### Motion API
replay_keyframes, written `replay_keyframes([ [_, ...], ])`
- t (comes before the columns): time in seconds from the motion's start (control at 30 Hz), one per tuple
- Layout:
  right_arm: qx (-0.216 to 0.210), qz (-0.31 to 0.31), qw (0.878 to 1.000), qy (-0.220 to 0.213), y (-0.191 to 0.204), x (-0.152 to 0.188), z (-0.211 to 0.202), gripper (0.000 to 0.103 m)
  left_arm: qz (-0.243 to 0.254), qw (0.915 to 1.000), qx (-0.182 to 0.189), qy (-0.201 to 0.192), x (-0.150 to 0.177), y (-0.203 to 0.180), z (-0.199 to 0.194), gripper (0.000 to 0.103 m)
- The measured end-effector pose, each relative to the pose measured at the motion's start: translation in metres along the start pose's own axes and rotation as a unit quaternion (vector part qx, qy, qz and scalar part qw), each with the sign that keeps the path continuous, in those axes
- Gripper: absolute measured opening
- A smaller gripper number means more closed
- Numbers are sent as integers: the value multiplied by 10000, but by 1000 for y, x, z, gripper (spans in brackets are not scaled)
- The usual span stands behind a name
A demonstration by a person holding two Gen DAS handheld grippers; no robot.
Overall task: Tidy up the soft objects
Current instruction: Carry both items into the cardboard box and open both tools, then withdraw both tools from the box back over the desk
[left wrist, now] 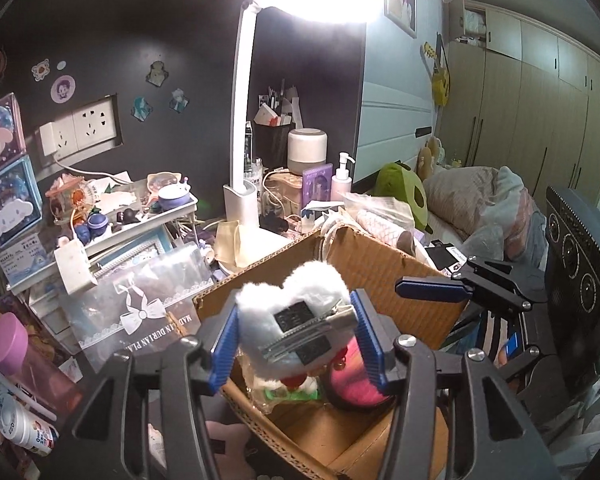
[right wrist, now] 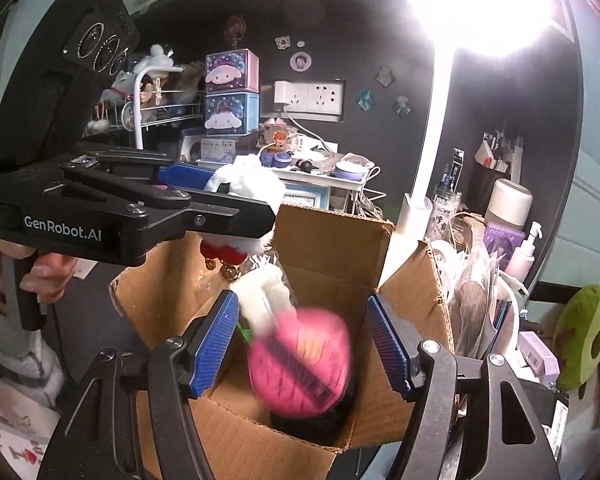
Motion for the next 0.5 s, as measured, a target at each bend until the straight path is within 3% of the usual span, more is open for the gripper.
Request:
replay_keyframes([
  [0.1,13,42,10000,-11,-1,0,-1,65,12,10000,29,22,0,-1,1,50],
  [0.23,25,73,10000,-16,0,1,-1,68,8,10000,-21,-46,0,1,-3,70],
  [0.5,60,28,10000,37,4,1,0,68,-70,9996,-81,-246,-1,9,-20,81],
])
Point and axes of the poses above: each gripper's, at about its wrist camera, not at the fingertips, and z roughly the way its jaws point, y to its left, x to its underside, the point moved 8 cm from there along z, roughly the way its jaws point, and after that the axes turned 1 degree about -x, right-handed, at the moved point
